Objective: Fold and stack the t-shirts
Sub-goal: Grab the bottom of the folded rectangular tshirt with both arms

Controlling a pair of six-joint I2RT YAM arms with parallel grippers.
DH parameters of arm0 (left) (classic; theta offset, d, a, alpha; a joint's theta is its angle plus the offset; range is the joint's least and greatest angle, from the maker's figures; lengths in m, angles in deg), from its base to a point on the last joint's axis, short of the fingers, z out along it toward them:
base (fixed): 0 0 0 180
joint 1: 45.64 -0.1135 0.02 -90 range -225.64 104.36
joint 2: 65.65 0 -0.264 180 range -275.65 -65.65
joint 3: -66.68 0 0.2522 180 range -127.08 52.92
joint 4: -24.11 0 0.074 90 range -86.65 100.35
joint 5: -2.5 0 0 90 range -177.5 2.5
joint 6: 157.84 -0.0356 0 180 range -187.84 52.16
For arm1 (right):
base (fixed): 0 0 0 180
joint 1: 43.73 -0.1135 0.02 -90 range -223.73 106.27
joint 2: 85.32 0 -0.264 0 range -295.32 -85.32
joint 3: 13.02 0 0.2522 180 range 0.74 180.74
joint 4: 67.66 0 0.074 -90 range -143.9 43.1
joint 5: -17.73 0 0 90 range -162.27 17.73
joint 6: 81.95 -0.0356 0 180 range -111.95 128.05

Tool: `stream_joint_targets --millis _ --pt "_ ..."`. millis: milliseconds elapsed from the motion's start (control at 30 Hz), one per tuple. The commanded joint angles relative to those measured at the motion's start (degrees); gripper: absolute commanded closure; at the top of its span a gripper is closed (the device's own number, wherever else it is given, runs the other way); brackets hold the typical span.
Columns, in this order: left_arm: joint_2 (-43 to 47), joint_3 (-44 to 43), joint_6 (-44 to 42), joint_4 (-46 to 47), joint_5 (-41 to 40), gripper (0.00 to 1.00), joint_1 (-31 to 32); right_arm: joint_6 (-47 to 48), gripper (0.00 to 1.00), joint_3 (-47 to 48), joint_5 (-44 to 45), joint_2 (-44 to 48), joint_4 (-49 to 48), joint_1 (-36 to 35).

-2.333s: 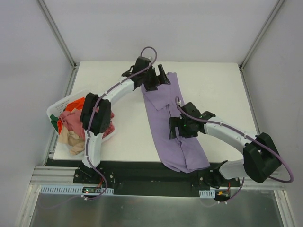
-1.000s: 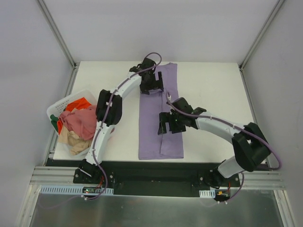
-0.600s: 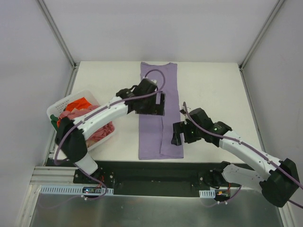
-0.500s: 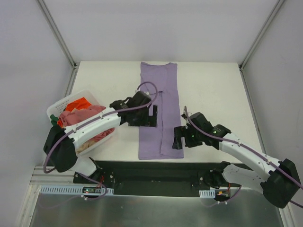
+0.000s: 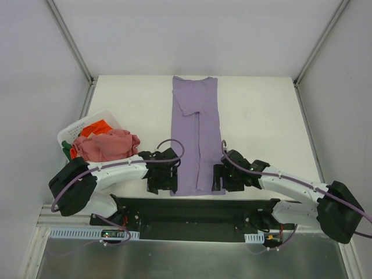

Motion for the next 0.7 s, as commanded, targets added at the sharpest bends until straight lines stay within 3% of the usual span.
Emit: stream_joint_targets --millis 0,167,300,500,667 --pt "-2.57 -0.26 1.68 6.63 3.03 0.33 0.84 -4.81 0.23 -0.29 5.68 -1.88 -0.4 -1.19" --pt "-4.96 -0.89 0.89 6.81 4.61 0.59 1.02 -5.87 0.35 -0.2 8.25 -3.11 0.92 -1.98" --pt "-5.13 -0.45 0.97 6.72 4.7 0.69 1.02 -7.1 0.47 -0.2 10.09 -4.08 2.32 -2.42" --pt "-7.24 -0.88 0.8 7.07 5.49 0.78 1.02 -7.01 0.5 -0.81 7.47 -4.61 0.05 -4.26" --pt "-8.73 -0.88 1.24 7.25 5.93 0.94 1.02 -8.95 0.63 -0.99 9.3 -5.32 0.74 -5.76"
